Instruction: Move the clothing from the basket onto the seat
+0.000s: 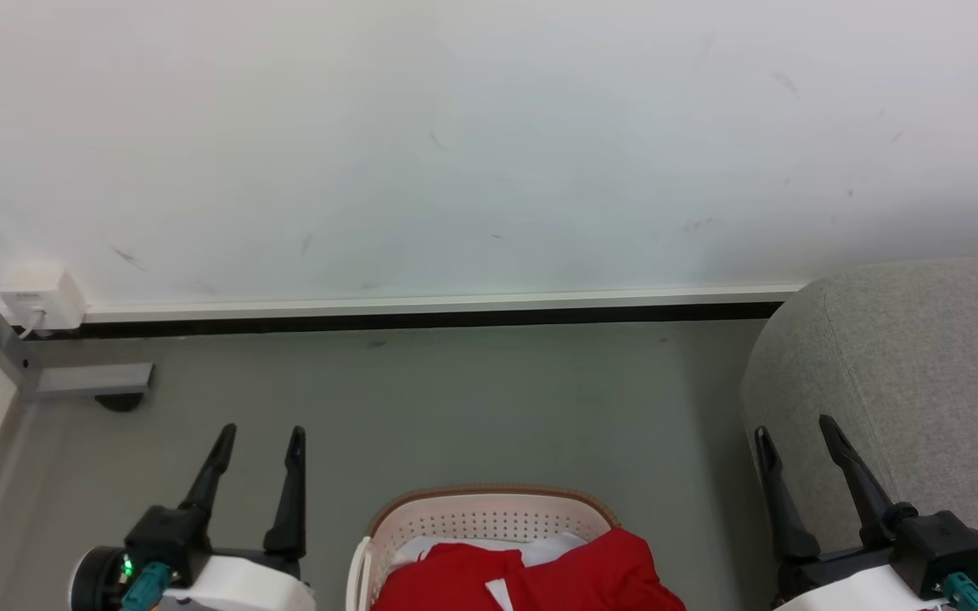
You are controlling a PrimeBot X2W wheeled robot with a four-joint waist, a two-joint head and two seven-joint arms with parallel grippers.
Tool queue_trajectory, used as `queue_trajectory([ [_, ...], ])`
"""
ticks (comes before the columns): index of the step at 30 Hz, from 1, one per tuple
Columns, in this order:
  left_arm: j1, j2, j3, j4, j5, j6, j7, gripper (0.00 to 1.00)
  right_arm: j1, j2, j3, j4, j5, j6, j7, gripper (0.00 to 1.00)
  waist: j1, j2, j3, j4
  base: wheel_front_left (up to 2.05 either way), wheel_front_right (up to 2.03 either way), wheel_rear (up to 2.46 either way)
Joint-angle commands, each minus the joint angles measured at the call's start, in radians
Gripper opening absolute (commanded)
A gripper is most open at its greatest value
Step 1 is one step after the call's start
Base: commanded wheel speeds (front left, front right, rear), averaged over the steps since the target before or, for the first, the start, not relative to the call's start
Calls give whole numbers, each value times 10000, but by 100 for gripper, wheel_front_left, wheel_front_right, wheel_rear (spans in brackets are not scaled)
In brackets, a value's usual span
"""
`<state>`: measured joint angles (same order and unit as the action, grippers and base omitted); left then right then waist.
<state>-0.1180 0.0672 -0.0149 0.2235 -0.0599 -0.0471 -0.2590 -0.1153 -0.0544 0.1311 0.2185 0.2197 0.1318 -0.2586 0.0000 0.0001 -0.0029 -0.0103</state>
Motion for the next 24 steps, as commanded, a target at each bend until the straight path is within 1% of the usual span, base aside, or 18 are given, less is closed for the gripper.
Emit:
queue_trajectory([
  [1, -71, -9, 28, 15, 223, -15, -63, 100, -53, 6, 12, -48, -183, -21, -72, 100, 0, -1, -6, 2, 0, 0, 0],
  [24, -67, -114, 260, 67, 155, -130, -59, 100, -58, 29, 15, -62, -22, -21, -72, 100, 0, -1, 11, -74, 0, 0, 0],
])
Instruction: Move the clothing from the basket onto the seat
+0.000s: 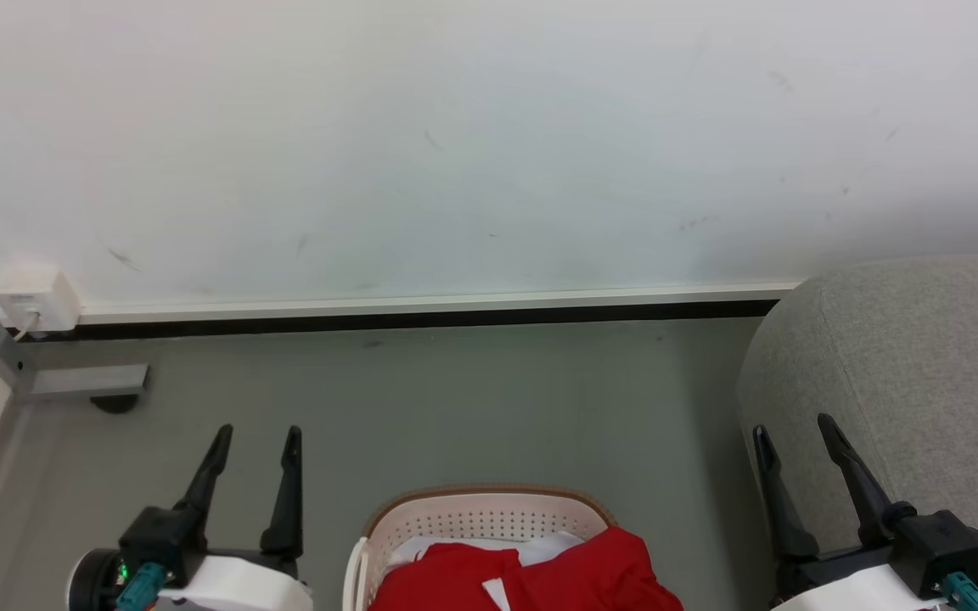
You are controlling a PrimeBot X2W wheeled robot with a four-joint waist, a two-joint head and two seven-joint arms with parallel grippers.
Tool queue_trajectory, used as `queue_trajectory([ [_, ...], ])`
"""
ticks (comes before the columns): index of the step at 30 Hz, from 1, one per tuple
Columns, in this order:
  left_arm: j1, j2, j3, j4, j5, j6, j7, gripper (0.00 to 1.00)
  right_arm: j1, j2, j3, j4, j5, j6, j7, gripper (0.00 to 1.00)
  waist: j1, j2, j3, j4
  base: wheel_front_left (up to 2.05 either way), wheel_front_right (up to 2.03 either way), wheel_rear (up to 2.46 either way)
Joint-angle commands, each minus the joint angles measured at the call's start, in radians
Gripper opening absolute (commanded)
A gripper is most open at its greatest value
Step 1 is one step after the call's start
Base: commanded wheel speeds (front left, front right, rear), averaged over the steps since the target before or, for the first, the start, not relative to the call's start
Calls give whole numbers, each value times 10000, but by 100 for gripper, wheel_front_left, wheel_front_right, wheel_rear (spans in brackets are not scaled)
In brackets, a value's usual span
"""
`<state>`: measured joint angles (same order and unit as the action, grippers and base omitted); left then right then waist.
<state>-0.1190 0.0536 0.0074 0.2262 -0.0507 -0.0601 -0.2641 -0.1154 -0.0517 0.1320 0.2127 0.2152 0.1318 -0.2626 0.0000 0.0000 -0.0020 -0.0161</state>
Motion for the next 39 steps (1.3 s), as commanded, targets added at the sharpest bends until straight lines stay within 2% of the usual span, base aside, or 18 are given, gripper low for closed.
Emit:
queue_trajectory([
  [1, -49, 18, 38, 49, 43, -8, -7, 100, -69, 3, 17, 1, 28, -21, -30, 100, 0, 0, 5, -38, 0, 0, 0],
  [11, -68, -2, 64, 303, -70, 25, -5, 100, -81, -4, -78, -79, 257, -21, -19, 100, 0, 0, 236, -632, 0, 0, 0],
  [19, -328, -4, -27, 879, 50, -143, -5, 100, -234, 1, -129, -161, 614, -21, -18, 100, 0, 0, 654, -1261, 0, 0, 0],
  [28, -1058, 279, -344, 2735, 253, -371, -7, 100, -514, 7, -137, -366, 846, -21, -18, 100, 0, 0, 1306, -2257, 0, 0, 0],
  [39, -2455, 966, -1188, 5609, 667, -600, -7, 100, -859, 8, 118, -676, 1294, -21, -18, 100, 0, 0, 2400, -3288, 0, 0, 0],
])
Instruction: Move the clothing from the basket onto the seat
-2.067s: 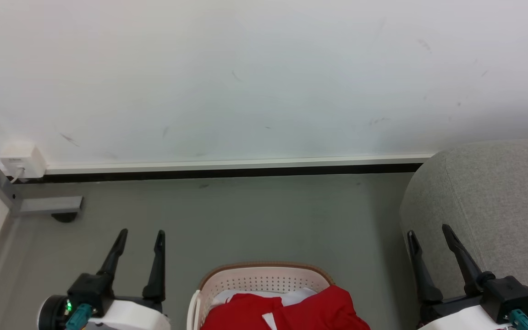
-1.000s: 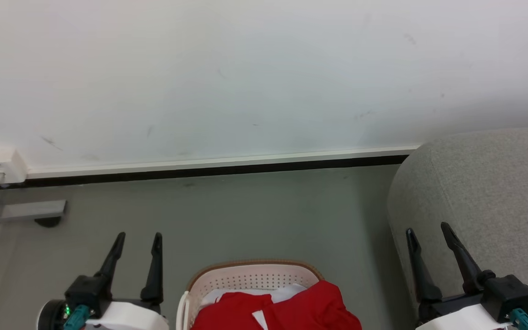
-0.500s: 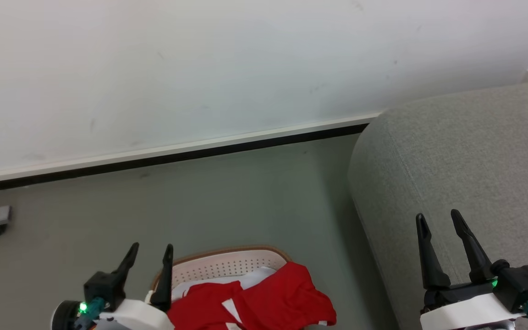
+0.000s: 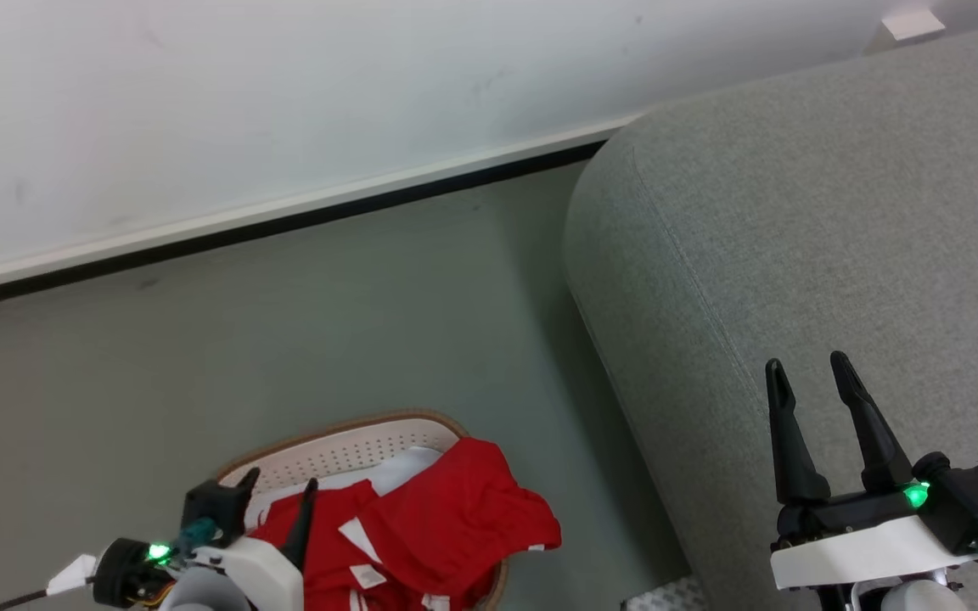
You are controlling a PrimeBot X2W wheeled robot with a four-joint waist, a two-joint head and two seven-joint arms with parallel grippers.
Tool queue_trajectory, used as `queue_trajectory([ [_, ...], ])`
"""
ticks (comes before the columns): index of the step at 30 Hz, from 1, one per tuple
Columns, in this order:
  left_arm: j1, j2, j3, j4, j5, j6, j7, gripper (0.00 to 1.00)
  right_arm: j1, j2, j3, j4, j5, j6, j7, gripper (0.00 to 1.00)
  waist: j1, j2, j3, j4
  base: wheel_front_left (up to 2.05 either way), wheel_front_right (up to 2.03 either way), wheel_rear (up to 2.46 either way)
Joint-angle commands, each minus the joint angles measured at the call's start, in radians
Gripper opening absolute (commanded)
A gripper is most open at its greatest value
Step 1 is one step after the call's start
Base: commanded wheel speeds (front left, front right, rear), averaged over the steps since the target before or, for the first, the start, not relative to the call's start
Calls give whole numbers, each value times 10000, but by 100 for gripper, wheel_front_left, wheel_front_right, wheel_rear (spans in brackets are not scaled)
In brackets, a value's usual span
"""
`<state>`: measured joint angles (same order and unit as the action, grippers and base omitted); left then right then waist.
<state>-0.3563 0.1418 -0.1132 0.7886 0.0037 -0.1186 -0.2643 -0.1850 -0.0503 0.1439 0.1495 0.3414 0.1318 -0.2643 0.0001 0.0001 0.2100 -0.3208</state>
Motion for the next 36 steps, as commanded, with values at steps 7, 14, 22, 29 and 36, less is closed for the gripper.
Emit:
queue_trajectory([
  [7, -1259, 582, -829, 2050, 447, -98, 50, 100, -516, -9, 114, -338, 485, -21, -1, 100, -1, -1, 1342, -676, 0, 0, 0],
  [14, -2298, 954, -1860, 3719, 831, -123, 416, 100, -929, -6, 221, -627, 882, -21, -1, 100, -1, -1, 2333, -1082, 0, 0, 0],
  [22, -3191, 1428, -2994, 4690, 991, -108, 1149, 100, -1422, -6, 280, -1452, 1171, -21, 0, 100, -1, -1, 3496, -1513, 0, 0, 0],
  [29, -3930, 1924, -4148, 4942, 823, -110, 2249, 100, -1813, -4, 197, -2389, 1403, -21, 0, 100, -1, -1, 4529, -1805, 0, 0, 0],
  [36, -4334, 2206, -5223, 4999, 784, -110, 2943, 100, -1970, -4, 255, -2620, 1575, -21, 1, 100, -1, -1, 5051, -1932, 0, 0, 0],
])
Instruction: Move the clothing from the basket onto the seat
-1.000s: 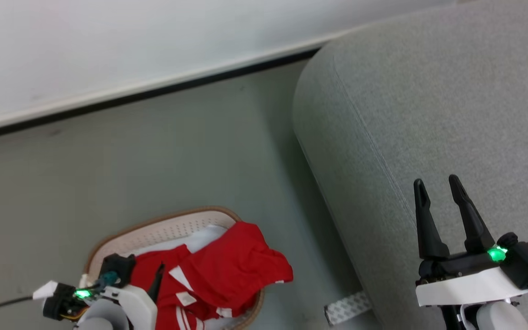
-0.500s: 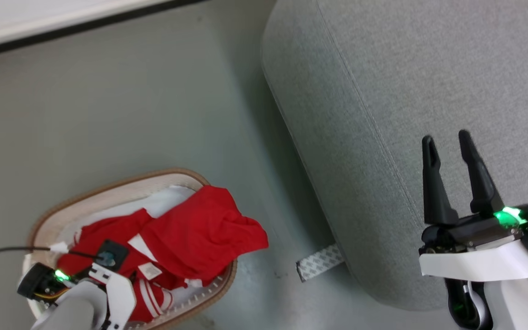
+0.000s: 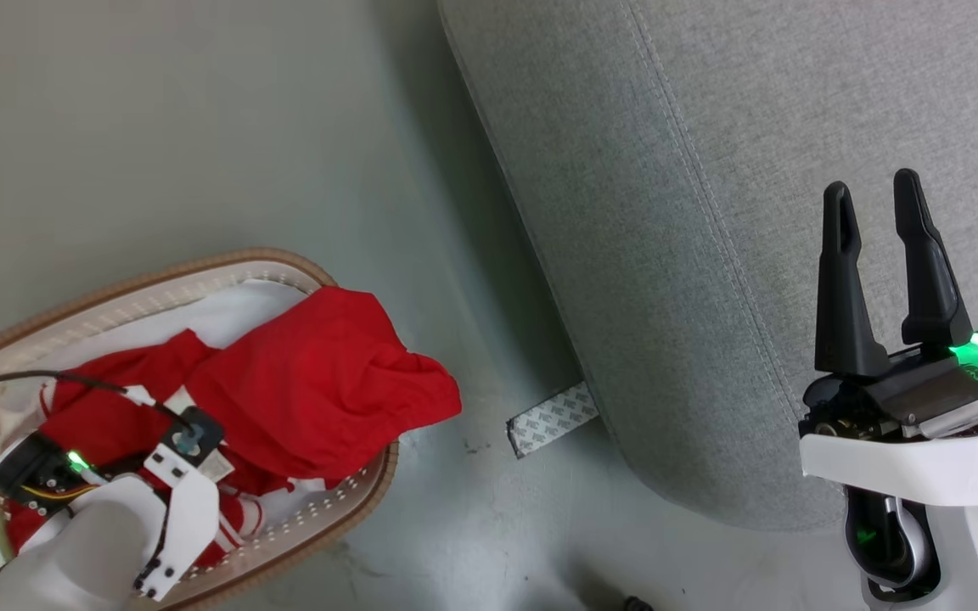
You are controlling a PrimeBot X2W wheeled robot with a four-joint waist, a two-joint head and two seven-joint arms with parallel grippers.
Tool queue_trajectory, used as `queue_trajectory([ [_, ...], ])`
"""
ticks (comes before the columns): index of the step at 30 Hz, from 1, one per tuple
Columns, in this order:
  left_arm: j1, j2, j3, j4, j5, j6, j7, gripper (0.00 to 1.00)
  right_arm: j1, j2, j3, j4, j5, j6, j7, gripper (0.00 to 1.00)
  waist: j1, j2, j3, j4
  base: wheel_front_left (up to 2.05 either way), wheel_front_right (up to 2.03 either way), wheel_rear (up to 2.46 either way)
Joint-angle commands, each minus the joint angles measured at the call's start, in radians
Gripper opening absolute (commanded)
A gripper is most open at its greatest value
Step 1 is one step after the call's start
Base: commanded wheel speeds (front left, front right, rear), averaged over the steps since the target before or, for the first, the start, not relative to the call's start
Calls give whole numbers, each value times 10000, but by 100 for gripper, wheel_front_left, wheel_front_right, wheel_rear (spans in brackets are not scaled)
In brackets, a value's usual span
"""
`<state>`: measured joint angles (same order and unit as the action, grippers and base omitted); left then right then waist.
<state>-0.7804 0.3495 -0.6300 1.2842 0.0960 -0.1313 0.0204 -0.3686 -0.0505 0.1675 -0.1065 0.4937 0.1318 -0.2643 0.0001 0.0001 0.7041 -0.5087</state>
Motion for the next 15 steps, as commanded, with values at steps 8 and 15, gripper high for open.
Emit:
queue_trajectory([
  [8, -170, 338, -671, 66, -648, 16, 540, 0, -216, -2, 77, -89, 165, -21, 0, 100, -1, -1, 358, -62, 0, 0, 0],
  [15, 29, 368, -1054, 63, -1230, 16, 86, 0, -271, -3, 134, 72, 145, -21, 1, 100, -1, -1, 111, -2, 0, 0, 0],
])
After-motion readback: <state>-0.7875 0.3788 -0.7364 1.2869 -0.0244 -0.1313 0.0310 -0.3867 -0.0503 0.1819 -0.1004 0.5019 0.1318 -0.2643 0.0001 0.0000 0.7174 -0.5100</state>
